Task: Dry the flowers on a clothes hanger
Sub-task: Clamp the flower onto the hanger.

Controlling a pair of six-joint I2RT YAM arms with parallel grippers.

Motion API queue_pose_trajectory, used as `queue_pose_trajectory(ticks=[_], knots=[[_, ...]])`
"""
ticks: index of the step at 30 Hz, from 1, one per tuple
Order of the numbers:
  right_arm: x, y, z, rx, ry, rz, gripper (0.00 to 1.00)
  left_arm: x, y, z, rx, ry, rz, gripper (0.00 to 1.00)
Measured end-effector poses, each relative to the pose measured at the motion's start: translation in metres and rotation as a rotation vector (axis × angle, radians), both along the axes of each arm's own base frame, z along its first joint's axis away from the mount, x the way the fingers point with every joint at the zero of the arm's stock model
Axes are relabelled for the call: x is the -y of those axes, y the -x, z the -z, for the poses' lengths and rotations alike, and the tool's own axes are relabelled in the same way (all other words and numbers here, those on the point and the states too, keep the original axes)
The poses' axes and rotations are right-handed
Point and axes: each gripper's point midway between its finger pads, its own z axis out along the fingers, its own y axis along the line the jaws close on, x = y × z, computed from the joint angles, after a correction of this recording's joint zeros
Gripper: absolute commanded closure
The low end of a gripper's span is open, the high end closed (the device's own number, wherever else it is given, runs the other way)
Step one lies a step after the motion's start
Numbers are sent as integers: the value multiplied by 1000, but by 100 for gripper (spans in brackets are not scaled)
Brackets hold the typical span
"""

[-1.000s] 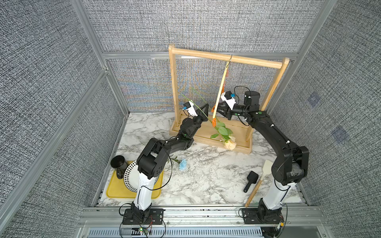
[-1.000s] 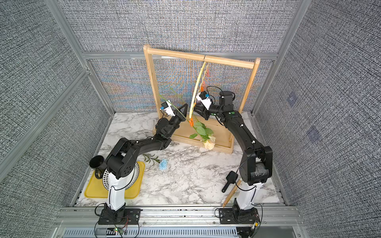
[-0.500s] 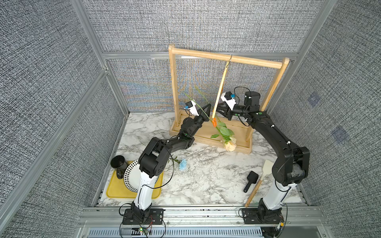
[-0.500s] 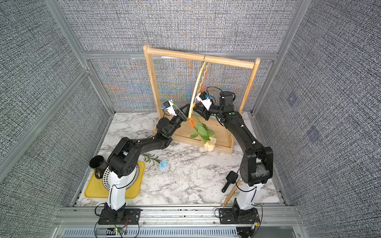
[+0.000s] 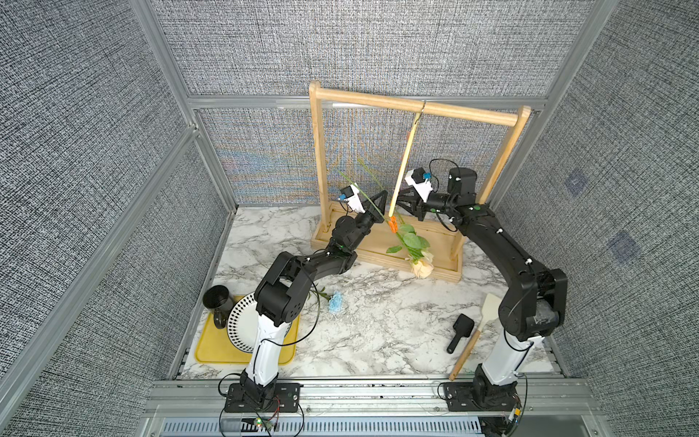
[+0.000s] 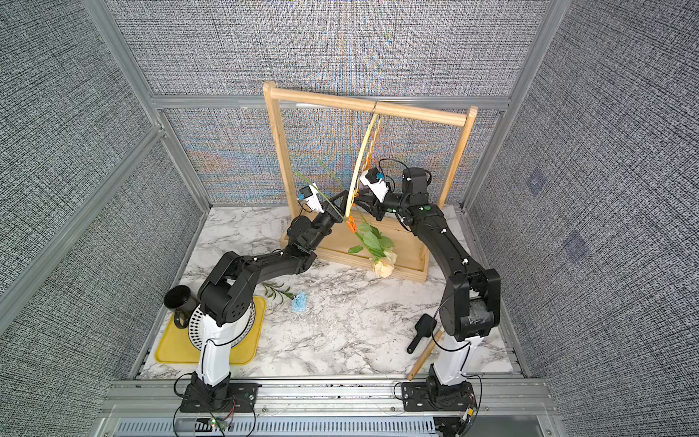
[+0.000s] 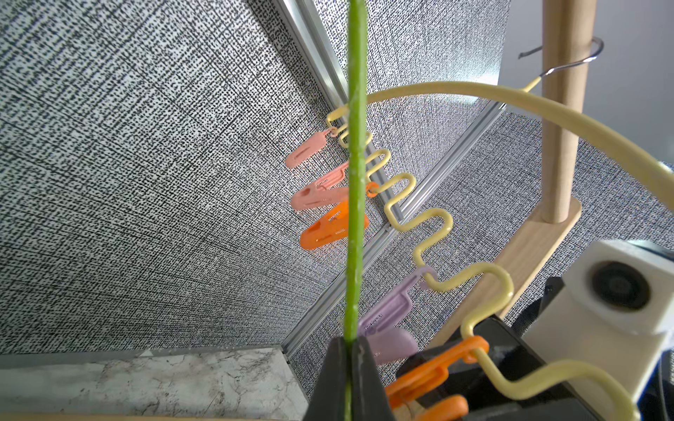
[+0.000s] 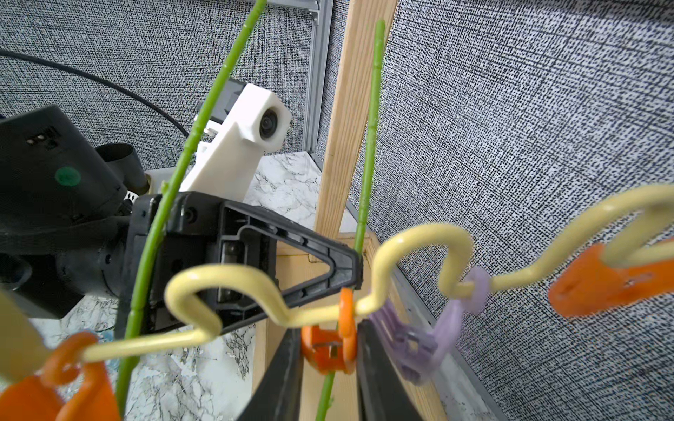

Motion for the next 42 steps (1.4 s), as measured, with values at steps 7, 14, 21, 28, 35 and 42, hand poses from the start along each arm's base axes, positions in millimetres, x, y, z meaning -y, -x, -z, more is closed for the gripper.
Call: queue_pose_trajectory(ticks=[7,14,21,28,35,42], knots=[[0,0,0,-20,-10,9,71,0,0,-1,11,-2,-4,98],[0,-1,1,-36,-15,20,67,-2,2,-6,30,6,-6,98],[1,-3,3,-46,-11,33,65,-2,3,-7,37,11,-6,98],[3,-2,-1,-47,-13,48,59,-3,4,-7,42,14,-4,98],[5,1,-2,-46,-15,55,53,-5,7,-3,45,17,-3,93],[6,4,7,-66,-9,60,49,-8,6,-3,39,26,-13,74]])
